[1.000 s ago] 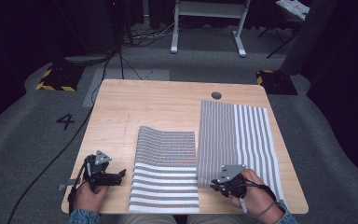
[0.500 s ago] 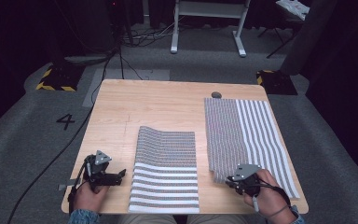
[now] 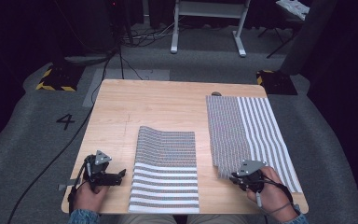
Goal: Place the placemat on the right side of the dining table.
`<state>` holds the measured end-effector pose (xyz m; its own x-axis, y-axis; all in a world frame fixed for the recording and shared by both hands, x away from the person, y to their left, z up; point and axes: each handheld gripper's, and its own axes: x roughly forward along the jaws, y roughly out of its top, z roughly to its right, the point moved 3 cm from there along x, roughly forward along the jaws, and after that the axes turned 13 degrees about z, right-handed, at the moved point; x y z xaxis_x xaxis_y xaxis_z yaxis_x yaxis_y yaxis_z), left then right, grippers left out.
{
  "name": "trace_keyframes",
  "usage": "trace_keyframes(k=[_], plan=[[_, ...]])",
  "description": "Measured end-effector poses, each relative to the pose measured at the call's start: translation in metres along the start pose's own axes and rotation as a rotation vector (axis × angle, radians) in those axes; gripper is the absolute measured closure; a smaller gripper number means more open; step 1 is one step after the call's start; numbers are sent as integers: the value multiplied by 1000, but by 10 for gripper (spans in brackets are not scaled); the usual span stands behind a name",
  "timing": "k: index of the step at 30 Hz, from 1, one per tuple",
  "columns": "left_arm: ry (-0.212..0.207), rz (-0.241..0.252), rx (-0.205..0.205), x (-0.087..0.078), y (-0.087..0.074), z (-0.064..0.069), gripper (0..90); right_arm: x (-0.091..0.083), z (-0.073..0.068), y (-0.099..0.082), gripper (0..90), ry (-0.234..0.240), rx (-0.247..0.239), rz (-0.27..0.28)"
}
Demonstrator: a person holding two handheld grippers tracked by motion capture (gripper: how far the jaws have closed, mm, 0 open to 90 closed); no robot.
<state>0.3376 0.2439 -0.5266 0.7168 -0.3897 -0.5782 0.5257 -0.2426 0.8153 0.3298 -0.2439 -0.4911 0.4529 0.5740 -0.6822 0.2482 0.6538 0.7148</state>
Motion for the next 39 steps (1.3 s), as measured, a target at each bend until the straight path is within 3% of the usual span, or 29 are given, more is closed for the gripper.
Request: trace_keyframes(k=[2,3,4,5,7,8,9,10,12,15,16,17,18,19,20,21,27,30,39], plan=[[0,0,1,0,0,0,34,0,-1,0,719,9,9,-1],[0,0,1,0,0,0,34,0,-4,0,623,40,44,-9],[-2,-1,1,0,0,0,34,-1,-6,0,558,53,48,15],[0,0,-1,0,0,0,34,-2,-10,2,534,68,98,42],[-1,-1,2,0,0,0,34,-4,-11,5,526,87,116,63],[-1,0,-1,0,0,0,34,-6,-11,12,516,103,148,130],[0,0,-1,0,0,0,34,-6,-11,12,516,103,148,130],[0,1,0,0,0,0,34,-7,-4,19,541,78,187,179],[-1,0,1,0,0,0,34,-8,1,21,554,50,202,188],[6,2,2,0,0,0,35,-10,33,20,597,-73,299,229],[2,7,-4,0,0,0,36,-10,62,9,548,-190,338,202],[2,6,-4,0,0,0,36,-8,78,0,481,-251,365,183],[2,6,-4,0,0,0,36,-8,78,0,481,-251,365,183],[2,7,-4,0,0,0,36,-7,87,-5,424,-274,367,166],[2,6,-4,0,0,0,36,-2,105,-18,358,-302,393,146],[2,7,-4,0,0,0,36,0,110,-22,348,-318,421,144],[3,7,-5,0,0,1,36,9,123,-47,256,-346,451,83],[3,7,-5,0,0,0,36,10,124,-52,227,-356,470,113],[3,7,-4,0,0,0,36,10,127,-52,218,-341,466,107]])
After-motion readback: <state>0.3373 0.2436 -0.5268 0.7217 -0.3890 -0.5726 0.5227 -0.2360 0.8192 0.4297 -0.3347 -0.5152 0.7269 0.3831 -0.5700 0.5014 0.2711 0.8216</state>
